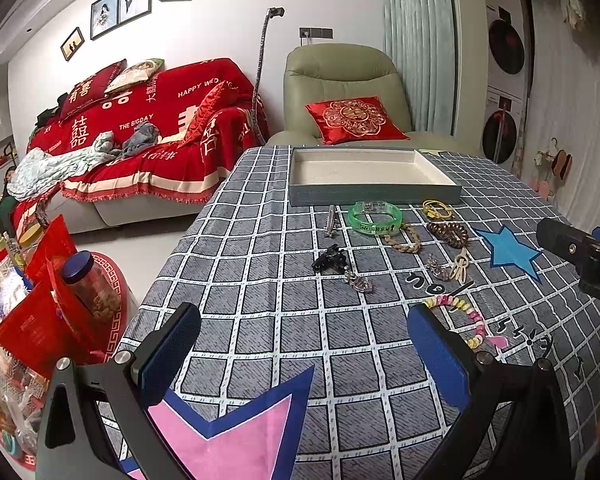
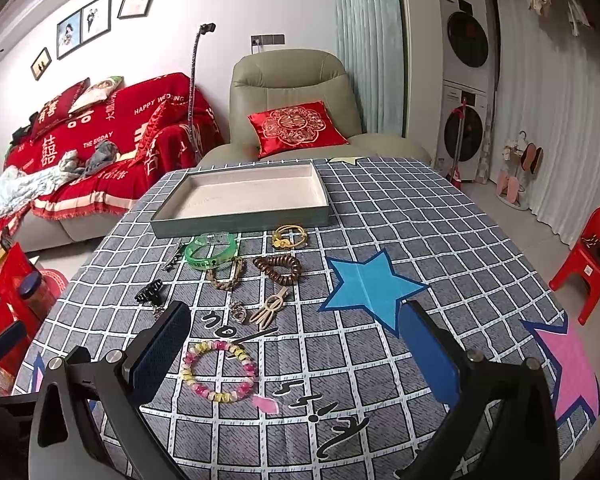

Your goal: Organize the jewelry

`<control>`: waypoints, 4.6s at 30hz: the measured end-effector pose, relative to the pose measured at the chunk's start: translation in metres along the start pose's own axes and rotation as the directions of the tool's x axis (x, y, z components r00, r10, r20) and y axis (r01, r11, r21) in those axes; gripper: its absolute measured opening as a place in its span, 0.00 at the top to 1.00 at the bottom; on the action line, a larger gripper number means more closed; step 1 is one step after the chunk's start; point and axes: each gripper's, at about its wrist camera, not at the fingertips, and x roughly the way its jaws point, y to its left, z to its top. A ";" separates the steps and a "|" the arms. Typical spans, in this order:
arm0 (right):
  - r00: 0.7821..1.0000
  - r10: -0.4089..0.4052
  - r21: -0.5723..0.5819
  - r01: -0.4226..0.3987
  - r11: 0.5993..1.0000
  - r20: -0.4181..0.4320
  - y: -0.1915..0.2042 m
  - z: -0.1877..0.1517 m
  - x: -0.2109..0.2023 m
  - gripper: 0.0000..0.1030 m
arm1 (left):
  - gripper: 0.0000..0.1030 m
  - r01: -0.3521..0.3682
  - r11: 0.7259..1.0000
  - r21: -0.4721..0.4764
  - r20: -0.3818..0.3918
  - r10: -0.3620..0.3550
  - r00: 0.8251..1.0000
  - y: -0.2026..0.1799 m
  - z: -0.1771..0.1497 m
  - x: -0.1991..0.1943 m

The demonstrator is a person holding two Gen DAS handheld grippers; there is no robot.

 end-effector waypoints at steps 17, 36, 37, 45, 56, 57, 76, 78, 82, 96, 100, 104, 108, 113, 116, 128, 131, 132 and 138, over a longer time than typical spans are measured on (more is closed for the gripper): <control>1.000 0.001 -0.005 -0.001 1.000 -0.002 0.002 0.000 0.000 0.00 | 0.00 0.004 1.000 -0.013 -0.010 -0.004 1.000 0.002 0.001 0.001; 1.000 0.005 -0.006 -0.005 1.000 -0.001 0.004 0.000 0.000 0.00 | 0.00 0.002 1.000 -0.022 -0.015 -0.002 1.000 0.005 0.001 0.000; 1.000 0.005 -0.005 -0.005 1.000 -0.001 0.004 0.000 0.000 0.00 | 0.00 0.001 1.000 -0.021 -0.014 -0.001 1.000 0.005 0.001 0.000; 1.000 0.007 -0.004 -0.007 1.000 -0.002 0.005 0.000 -0.001 0.00 | 0.00 0.000 1.000 -0.022 -0.014 0.000 1.000 0.004 0.001 0.000; 1.000 0.006 -0.003 -0.006 1.000 -0.002 0.005 0.000 -0.001 0.00 | 0.00 0.000 1.000 -0.022 -0.015 0.000 1.000 0.004 0.001 0.001; 1.000 0.006 -0.003 -0.006 1.000 -0.003 0.005 0.000 -0.001 0.00 | 0.00 0.000 1.000 -0.022 -0.014 0.000 1.000 0.004 0.001 0.001; 1.000 0.011 -0.001 -0.011 1.000 -0.004 0.006 -0.001 -0.001 0.00 | 0.00 0.000 1.000 -0.021 -0.017 0.000 1.000 0.004 0.001 0.001; 1.000 0.011 0.000 -0.011 1.000 -0.006 0.007 -0.001 -0.001 0.00 | 0.00 -0.002 1.000 -0.020 -0.020 0.002 1.000 0.003 -0.001 0.002; 1.000 0.012 0.003 -0.012 1.000 -0.009 0.008 -0.003 -0.001 0.00 | 0.00 -0.004 1.000 -0.021 -0.028 0.004 1.000 0.004 -0.002 0.005; 0.996 0.006 0.018 -0.004 1.000 -0.090 -0.002 -0.008 0.018 0.00 | 0.00 0.010 1.000 -0.008 -0.124 -0.011 0.992 0.008 0.008 0.034; 0.990 0.003 0.050 0.004 0.999 -0.142 -0.015 -0.006 0.033 0.00 | 0.00 0.060 0.998 -0.024 -0.189 -0.064 0.980 0.018 0.021 0.055; 0.980 0.018 0.083 -0.002 0.997 -0.197 -0.024 -0.008 0.046 0.00 | 0.00 0.057 0.998 0.006 -0.233 -0.054 0.971 0.022 0.027 0.073; 0.968 0.040 0.078 -0.021 0.997 -0.247 -0.021 -0.013 0.059 0.00 | 0.00 0.083 0.997 -0.001 -0.303 -0.079 0.950 0.021 0.028 0.092; 0.951 0.061 0.039 -0.052 0.998 -0.302 -0.008 -0.020 0.069 0.00 | 0.00 0.119 0.991 -0.060 -0.348 -0.133 0.928 0.013 0.030 0.110; 0.941 0.065 0.012 -0.065 0.998 -0.331 -0.001 -0.025 0.074 0.00 | 0.00 0.124 0.989 -0.086 -0.358 -0.147 0.922 0.006 0.032 0.117; 0.916 0.051 -0.080 -0.090 0.993 -0.397 0.028 -0.041 0.094 0.37 | 0.15 0.089 0.988 -0.122 -0.407 -0.132 0.904 -0.017 0.034 0.143; 0.919 0.043 -0.121 -0.097 0.988 -0.392 0.035 -0.042 0.094 0.46 | 0.21 0.073 0.992 -0.101 -0.403 -0.108 0.909 -0.023 0.035 0.143; 0.918 0.044 -0.125 -0.101 0.987 -0.393 0.037 -0.042 0.093 0.47 | 0.21 0.067 0.993 -0.094 -0.405 -0.100 0.909 -0.025 0.034 0.143; 0.910 0.065 -0.133 -0.130 0.982 -0.409 0.041 -0.039 0.093 0.87 | 0.63 0.067 0.996 -0.052 -0.390 -0.083 0.917 -0.033 0.034 0.139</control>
